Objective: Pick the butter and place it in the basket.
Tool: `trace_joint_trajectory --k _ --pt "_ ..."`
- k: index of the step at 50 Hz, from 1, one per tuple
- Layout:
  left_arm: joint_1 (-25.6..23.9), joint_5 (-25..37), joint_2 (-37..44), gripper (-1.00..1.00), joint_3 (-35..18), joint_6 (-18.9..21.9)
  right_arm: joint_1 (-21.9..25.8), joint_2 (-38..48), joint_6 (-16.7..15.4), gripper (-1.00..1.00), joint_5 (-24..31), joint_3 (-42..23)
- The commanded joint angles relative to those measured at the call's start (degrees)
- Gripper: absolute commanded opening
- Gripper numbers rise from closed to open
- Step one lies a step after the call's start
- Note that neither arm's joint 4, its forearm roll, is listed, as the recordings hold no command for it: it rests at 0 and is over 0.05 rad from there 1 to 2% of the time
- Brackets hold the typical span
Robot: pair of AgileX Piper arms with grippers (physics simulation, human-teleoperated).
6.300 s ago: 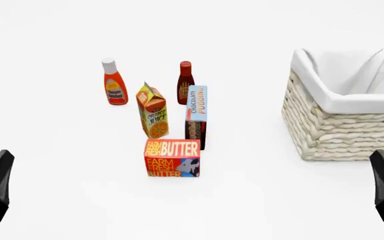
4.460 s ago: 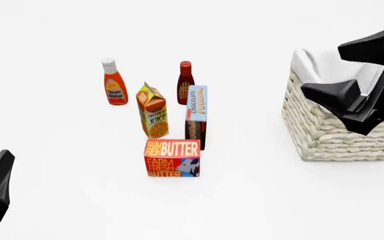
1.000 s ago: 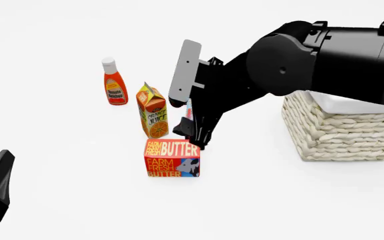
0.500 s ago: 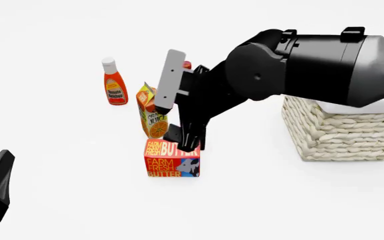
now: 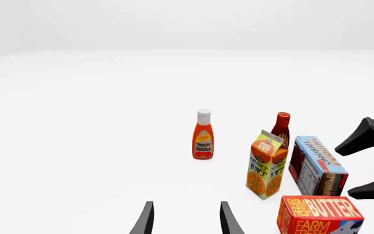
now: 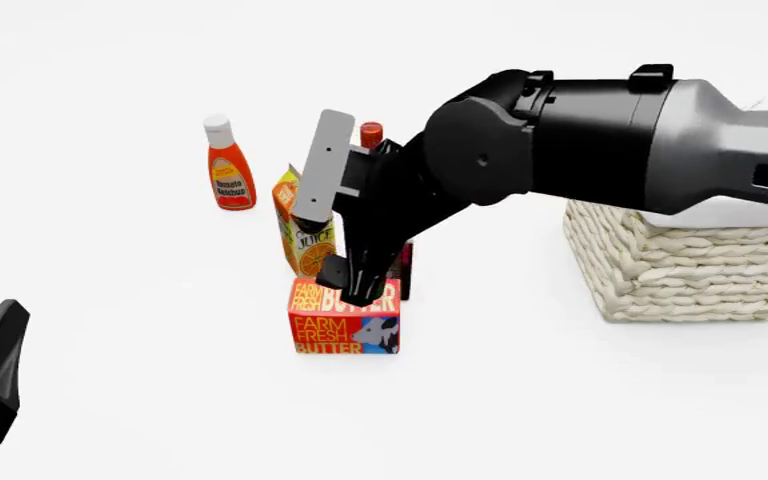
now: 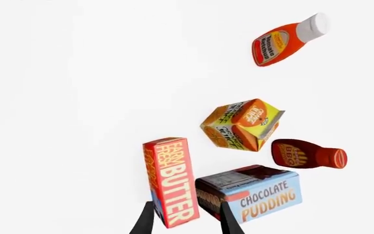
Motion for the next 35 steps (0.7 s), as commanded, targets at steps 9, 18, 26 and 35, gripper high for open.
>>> trace_joint_trajectory --k 9,18,26,35 --pt "0.0 0.0 0.0 1.0 0.0 0.0 1.1 2.4 1.2 1.0 0.4 -1.7" --pt "0.0 0.0 0.0 1.0 0.0 0.0 1.2 3.5 1.4 1.0 0.6 -2.3" --pt "0.0 0.0 0.0 1.0 0.0 0.0 0.9 3.8 1.1 1.0 0.5 -2.5" --pt "0.0 0.0 0.0 1.0 0.0 0.0 0.2 4.5 0.7 1.0 0.2 -2.9"
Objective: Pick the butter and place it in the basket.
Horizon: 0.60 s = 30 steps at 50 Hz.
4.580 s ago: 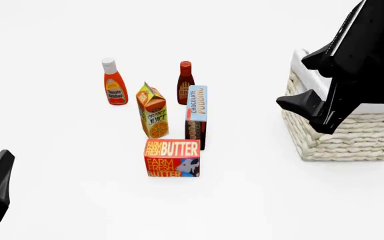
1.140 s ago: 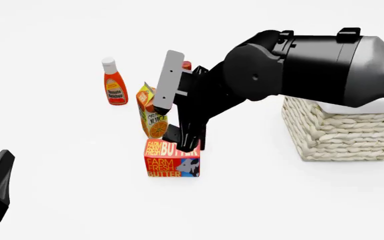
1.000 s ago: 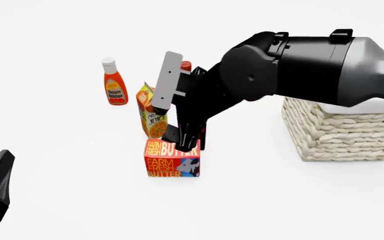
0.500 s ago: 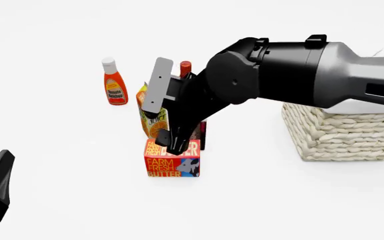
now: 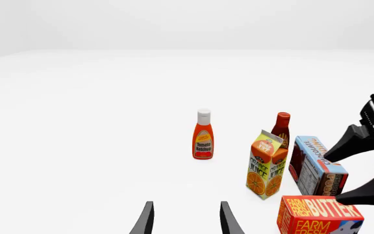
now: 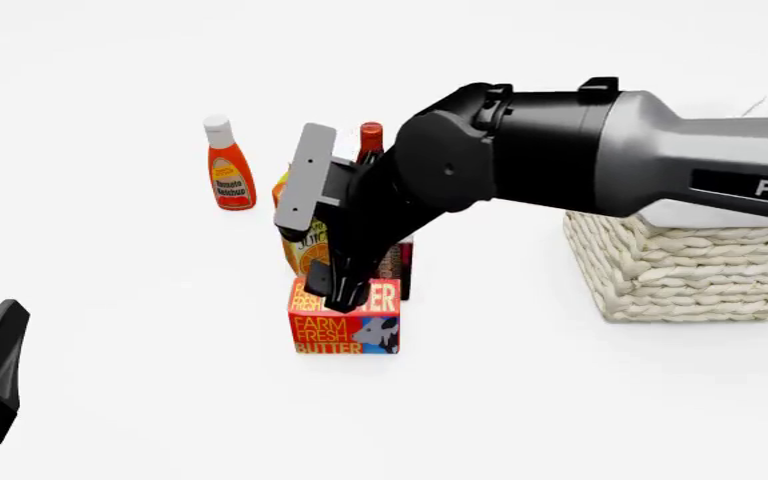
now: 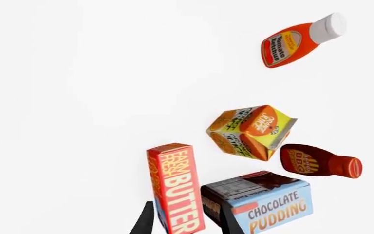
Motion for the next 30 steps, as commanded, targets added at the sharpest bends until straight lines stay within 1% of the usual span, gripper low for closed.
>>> trace_joint_trajectory --k 1,17,30 --pt "0.0 0.0 0.0 1.0 0.0 0.0 -0.5 0.9 -0.3 1.0 -0.2 -0.6" --pt "0.0 0.0 0.0 1.0 0.0 0.0 -0.7 2.3 -0.4 1.0 -0.7 -0.9" --pt "0.0 0.0 0.0 1.0 0.0 0.0 -0.1 3.5 0.1 1.0 0.0 -2.4"
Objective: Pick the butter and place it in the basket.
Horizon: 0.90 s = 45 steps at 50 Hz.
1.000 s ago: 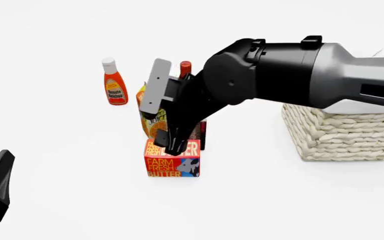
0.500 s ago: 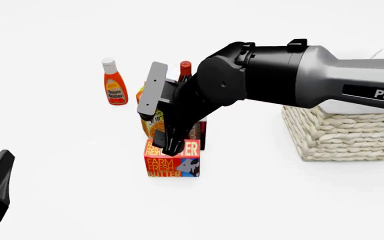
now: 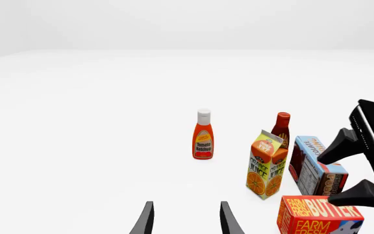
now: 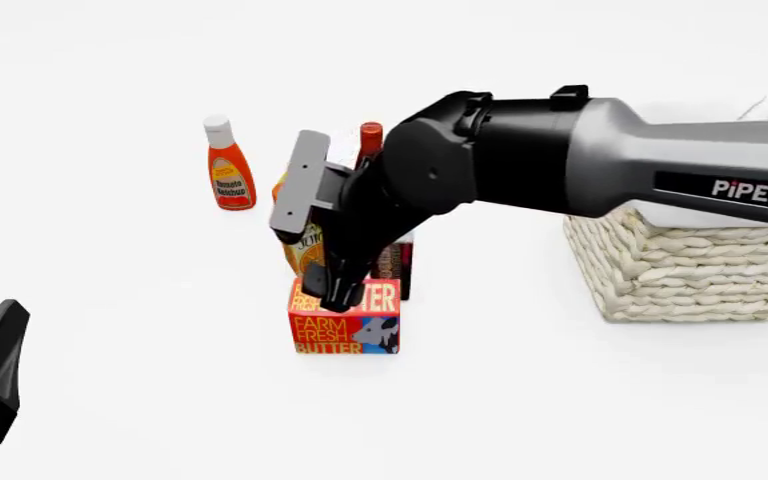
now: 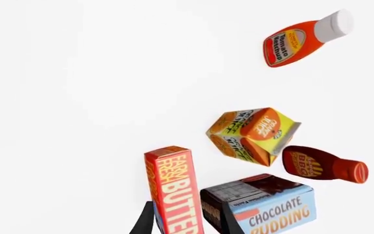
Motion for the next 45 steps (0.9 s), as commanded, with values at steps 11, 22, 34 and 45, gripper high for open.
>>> trace_joint_trajectory --k 11,22,34,45 --pt "0.0 0.0 0.0 1.0 0.0 0.0 0.8 2.0 0.6 1.0 0.5 -2.1" --pt "0.0 0.0 0.0 1.0 0.0 0.0 0.9 2.8 0.7 1.0 0.7 -2.7" --pt "0.0 0.0 0.0 1.0 0.0 0.0 1.8 3.4 1.5 1.0 0.9 -3.2" --pt "0.0 0.0 0.0 1.0 0.0 0.0 1.6 4.1 1.2 1.0 0.9 -3.7"
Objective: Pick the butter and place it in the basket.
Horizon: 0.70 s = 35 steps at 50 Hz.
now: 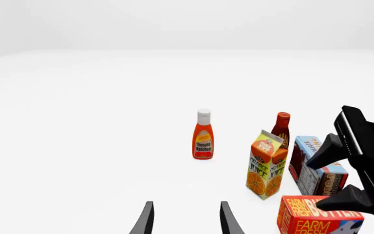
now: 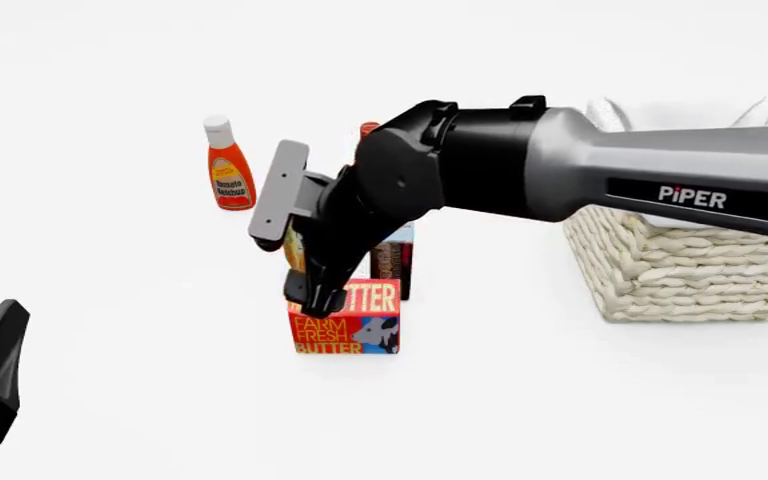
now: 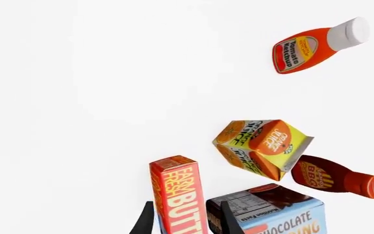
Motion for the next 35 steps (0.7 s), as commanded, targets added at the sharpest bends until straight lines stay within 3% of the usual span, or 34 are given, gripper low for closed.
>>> trace_joint_trajectory --k 1,35 --pt "0.0 0.0 0.0 1.0 0.0 0.0 0.2 0.6 0.1 1.0 0.1 -0.5" --pt "0.0 0.0 0.0 1.0 0.0 0.0 -0.1 2.3 0.0 1.0 0.3 -1.8"
